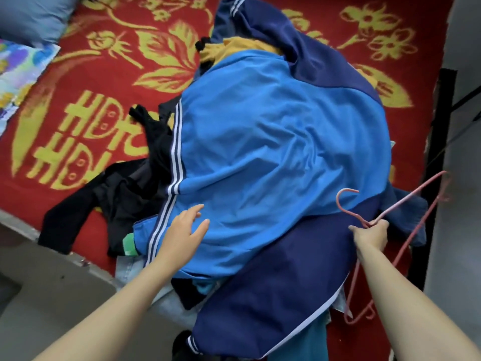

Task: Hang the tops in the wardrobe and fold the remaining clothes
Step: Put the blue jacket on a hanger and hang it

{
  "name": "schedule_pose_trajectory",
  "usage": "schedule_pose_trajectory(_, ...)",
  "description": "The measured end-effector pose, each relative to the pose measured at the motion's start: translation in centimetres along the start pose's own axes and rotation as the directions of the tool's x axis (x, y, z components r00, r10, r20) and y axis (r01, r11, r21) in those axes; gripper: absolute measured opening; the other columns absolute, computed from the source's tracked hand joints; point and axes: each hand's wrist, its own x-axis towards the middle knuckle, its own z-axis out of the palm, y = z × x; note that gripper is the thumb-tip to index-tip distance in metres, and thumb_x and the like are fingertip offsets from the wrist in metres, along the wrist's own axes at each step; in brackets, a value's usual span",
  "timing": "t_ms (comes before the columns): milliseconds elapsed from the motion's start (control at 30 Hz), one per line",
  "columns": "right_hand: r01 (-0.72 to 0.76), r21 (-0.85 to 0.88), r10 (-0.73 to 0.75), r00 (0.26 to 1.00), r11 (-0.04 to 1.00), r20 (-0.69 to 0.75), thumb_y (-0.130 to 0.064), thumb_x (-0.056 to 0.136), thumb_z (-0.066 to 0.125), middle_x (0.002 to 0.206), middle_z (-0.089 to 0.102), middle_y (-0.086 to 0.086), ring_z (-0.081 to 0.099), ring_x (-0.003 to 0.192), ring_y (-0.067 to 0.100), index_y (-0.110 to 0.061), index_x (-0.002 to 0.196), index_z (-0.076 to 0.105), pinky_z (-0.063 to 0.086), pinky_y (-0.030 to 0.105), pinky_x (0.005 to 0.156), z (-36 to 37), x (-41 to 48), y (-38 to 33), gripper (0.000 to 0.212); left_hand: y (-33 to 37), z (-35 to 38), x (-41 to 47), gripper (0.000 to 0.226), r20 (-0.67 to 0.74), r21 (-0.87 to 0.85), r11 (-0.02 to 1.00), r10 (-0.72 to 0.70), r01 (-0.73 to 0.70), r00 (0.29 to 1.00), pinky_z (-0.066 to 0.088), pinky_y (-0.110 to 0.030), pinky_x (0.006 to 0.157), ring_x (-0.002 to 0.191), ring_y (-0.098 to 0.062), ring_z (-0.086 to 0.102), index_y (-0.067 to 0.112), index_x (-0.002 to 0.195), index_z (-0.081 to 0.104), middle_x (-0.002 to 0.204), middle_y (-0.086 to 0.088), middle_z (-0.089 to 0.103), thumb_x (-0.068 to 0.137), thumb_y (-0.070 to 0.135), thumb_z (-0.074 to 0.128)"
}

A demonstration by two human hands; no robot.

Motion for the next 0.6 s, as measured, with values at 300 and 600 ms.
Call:
schedule_pose_trajectory(300,0.298,-0.018,-0.296,0.937,0.955,-0.186,0.004,0.084,0.053,0.104,0.056,0.030,0.054,0.098,0.044,0.008,0.094,0.052,0.037,0.045,0.080,-1.9,-7.4,-2.9,0.011,-0.8,-0.8,-2.0,0.039,0.006,0.003,1.000,-0.005,0.005,1.000,0.038,-0.032,0.092,0.109,-0.020,0.053,0.014,0.131,0.050,0.113,-0.001,0.058,0.094,0.026,0.053)
schedule_pose_trajectory(600,0.797,0.159,-0.779,0.604,0.583,-0.170,0.010,0.075,0.067,0.066,0.055,0.019,0.057,0.063,0.035,0.004,0.076,0.052,0.034,0.033,0.063,-6.7,-23.6,-13.1,0.017,5.9,-3.8,-3.8,0.058,0.032,-0.009,0.909,0.416,-0.416,0.909,0.035,-0.035,0.101,0.118,-0.020,0.047,0.013,0.135,0.047,0.128,-0.002,0.054,0.085,0.037,0.065)
